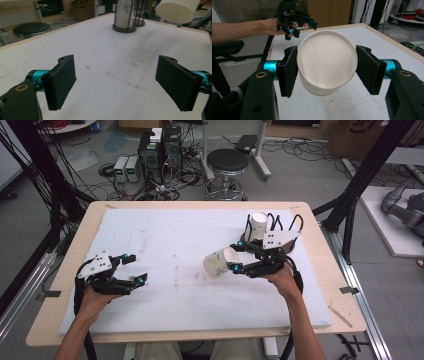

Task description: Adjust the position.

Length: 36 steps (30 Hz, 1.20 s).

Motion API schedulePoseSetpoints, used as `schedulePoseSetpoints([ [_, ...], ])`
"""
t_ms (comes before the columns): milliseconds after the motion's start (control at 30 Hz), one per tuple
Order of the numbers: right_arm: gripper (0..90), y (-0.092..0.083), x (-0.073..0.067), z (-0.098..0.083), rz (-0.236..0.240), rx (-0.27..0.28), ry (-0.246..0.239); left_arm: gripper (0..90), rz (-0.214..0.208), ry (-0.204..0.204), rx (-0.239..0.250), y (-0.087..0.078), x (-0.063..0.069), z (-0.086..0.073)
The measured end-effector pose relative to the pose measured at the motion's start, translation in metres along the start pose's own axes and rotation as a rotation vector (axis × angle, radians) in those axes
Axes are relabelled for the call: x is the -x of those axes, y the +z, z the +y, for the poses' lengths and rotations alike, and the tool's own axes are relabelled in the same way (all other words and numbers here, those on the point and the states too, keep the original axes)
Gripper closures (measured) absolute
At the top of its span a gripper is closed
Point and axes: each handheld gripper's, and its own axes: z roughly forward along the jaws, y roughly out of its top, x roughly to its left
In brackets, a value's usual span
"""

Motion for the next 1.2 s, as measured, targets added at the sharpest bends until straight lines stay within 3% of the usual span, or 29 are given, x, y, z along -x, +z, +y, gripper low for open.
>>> schedulePoseSetpoints([
  [200,38.4,0.002,0.000,0.001,0.015,0.009,-0.005,16.5,-0.140,0.041,-0.016,0.018,0.003,0.019],
  [300,38.4,0.005,-0.001,0.002,0.029,0.004,-0.005,16.5,-0.185,0.049,-0.013,0.028,0.006,0.026],
  [667,38.4,0.014,-0.004,0.005,0.063,0.004,-0.021,16.5,-0.380,0.087,0.058,0.081,0.036,0.058],
  [900,38.4,0.016,-0.006,0.006,0.078,0.007,-0.023,16.4,-0.431,0.102,0.067,0.104,0.048,0.066],
  [1200,38.4,0.018,-0.007,0.007,0.097,0.016,-0.026,16.4,-0.482,0.109,0.082,0.121,0.059,0.071],
])
